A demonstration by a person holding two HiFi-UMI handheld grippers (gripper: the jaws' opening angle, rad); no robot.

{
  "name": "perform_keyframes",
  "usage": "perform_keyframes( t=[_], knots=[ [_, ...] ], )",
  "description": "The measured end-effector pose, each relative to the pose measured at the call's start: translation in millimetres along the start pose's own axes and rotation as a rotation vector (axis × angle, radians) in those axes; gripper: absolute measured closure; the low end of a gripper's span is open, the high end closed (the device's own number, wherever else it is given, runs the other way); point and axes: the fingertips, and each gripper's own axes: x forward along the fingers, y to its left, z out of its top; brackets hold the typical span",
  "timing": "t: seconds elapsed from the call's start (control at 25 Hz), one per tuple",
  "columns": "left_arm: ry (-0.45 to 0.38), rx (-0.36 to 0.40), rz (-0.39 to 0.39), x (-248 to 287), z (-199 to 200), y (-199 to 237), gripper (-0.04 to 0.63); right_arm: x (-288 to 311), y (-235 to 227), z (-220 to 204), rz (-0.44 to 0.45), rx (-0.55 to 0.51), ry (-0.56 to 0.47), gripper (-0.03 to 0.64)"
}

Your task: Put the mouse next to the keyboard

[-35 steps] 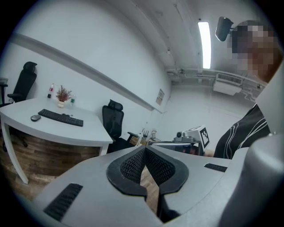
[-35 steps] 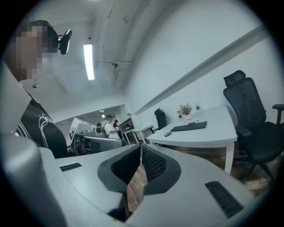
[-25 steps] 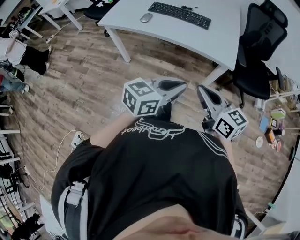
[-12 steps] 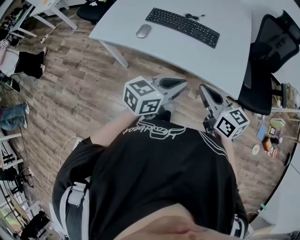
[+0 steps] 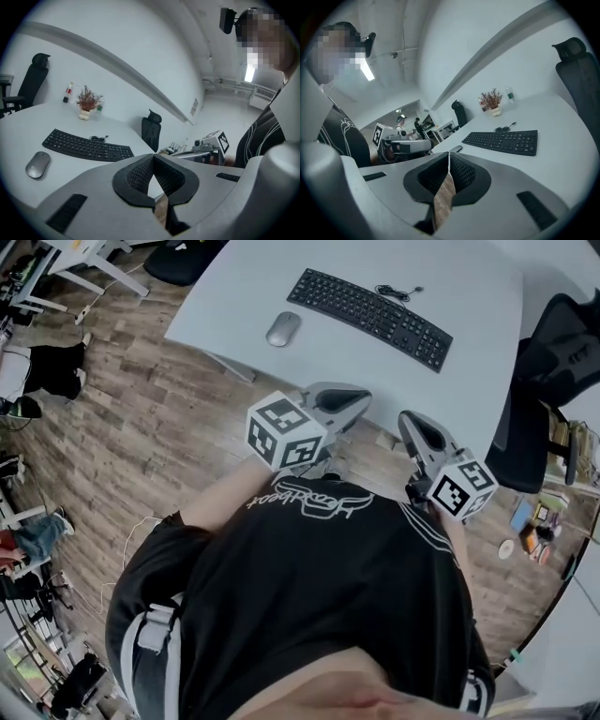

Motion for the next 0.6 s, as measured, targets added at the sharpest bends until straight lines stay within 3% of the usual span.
perform_keyframes(
  t=[0.44,0.6],
  knots=[
    [0.035,-0.015,0.116,21.0,12.3,82.5,0.579,44.9,-44.7,13.3,0.004,0.038,0.047,0.603],
    [0.046,0.010,0.185,18.0,12.5,106.5,0.481,51.1,-49.5,10.9,0.008,0.050,0.059,0.603]
  ],
)
